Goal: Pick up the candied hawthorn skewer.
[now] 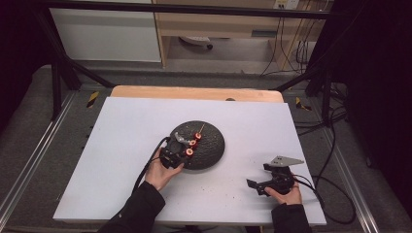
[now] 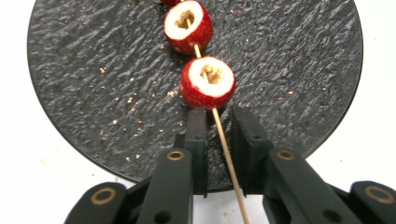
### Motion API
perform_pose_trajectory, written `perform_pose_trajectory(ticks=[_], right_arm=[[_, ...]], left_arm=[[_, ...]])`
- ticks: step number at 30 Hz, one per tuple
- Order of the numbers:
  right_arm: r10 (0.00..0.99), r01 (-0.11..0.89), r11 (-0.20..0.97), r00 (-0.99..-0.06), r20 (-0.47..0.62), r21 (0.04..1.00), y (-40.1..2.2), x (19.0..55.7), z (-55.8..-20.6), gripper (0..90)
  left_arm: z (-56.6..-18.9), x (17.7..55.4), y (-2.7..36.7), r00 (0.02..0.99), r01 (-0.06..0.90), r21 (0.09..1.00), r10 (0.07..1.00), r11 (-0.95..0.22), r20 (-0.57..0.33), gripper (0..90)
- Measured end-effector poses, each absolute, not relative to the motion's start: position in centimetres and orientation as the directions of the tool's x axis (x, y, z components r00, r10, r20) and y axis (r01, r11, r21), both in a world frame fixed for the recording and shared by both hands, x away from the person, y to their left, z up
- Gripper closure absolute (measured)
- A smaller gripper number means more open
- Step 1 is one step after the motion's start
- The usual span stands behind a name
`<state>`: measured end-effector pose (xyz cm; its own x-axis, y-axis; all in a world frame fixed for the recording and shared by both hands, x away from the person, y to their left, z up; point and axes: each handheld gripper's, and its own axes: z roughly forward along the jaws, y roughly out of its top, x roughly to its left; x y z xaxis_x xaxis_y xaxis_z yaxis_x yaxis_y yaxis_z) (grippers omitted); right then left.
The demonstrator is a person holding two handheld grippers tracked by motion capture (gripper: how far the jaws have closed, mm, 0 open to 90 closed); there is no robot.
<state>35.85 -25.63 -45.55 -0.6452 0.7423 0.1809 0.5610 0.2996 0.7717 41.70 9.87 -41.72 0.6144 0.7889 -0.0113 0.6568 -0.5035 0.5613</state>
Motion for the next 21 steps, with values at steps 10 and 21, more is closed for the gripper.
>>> perform_pose_trajectory(ticks=[10,21], right_arm=[[0.741,0.565,0.3,-0.645,0.185,0.768,-25.63,35.84,-45.54,0.6],[0.742,0.565,0.3,-0.645,0.185,0.768,-25.62,35.86,-45.55,0.6]], left_arm=[[-41.7,41.62,9.65,0.579,0.685,0.549,0.815,-0.479,-0.012,87.5],[-41.35,41.15,10.34,0.586,0.664,0.601,0.809,-0.445,-0.048,88.7]])
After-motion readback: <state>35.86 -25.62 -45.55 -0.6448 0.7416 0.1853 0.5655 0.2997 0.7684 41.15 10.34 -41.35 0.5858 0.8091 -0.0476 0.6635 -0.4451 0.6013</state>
